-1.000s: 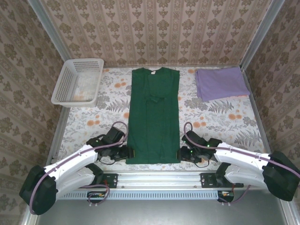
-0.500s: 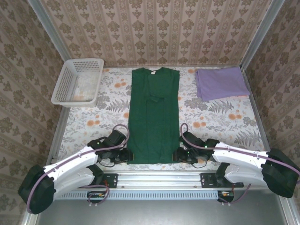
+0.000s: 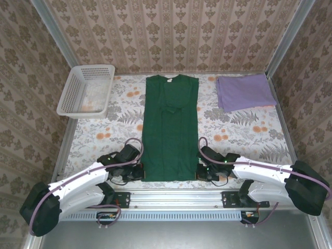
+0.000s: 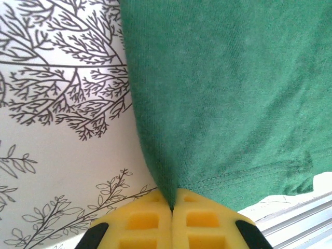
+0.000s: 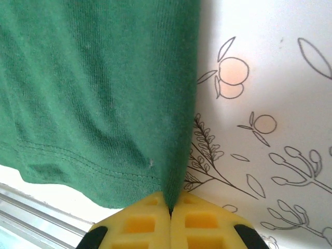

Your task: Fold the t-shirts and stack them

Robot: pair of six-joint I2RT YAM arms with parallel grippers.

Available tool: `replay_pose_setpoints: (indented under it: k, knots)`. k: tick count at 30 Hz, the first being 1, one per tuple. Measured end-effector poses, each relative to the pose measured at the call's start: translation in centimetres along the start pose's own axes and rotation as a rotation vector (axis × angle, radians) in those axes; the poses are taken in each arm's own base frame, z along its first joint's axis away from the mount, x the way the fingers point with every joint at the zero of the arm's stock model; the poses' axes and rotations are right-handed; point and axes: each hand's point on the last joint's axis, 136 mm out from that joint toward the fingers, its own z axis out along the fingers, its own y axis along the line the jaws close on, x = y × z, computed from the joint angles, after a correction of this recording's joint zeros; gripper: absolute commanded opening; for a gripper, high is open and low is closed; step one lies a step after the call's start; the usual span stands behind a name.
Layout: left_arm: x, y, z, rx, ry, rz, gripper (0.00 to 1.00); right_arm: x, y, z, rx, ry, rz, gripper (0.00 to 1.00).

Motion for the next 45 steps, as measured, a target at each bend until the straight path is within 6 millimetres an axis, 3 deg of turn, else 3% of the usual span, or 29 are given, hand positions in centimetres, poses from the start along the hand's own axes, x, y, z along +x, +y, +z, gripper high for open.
replay_pose_setpoints:
  k: [7,15,21,24,29,34,38,42,45]
  knots:
    - [0.4,-0.5,-0.7,0.03,-0.016,0.029,0.0,1.0,-0.5,-0.9,0.013,0.008,-0.007,0.0]
    - [1.5,-0.6,-0.2,0.038,0.023,0.041,0.0,2.3,-0.6,-0.6,0.017,0.032,0.013,0.0]
    - [0.3,-1.5,-1.3,0.078,-0.014,0.011,0.0,0.8,0.0,-2.4,-0.014,-0.048,0.043,0.0]
    - [-2.4,-2.9,-3.1,0.118,-0.072,-0.029,0.0,-2.0,1.0,-4.1,-0.065,-0.134,0.1,0.0]
    - [-8.7,-5.7,-6.8,0.174,-0.181,-0.063,0.0,-7.0,1.9,-6.4,-0.095,-0.243,0.168,0.0]
    - [-14.9,-6.9,-8.5,0.194,-0.257,-0.076,0.0,-12.3,2.9,-7.5,-0.09,-0.306,0.194,0.0]
    - [-19.7,-6.1,-7.8,0.18,-0.291,-0.126,0.0,-16.9,3.3,-8.0,-0.076,-0.345,0.209,0.0]
    - [-23.2,-5.0,-5.7,0.165,-0.267,-0.177,0.0,-20.8,3.5,-7.9,-0.079,-0.372,0.224,0.0]
    - [-25.5,-4.8,-4.4,0.17,-0.251,-0.192,0.0,-23.1,2.6,-7.0,-0.069,-0.367,0.259,0.0]
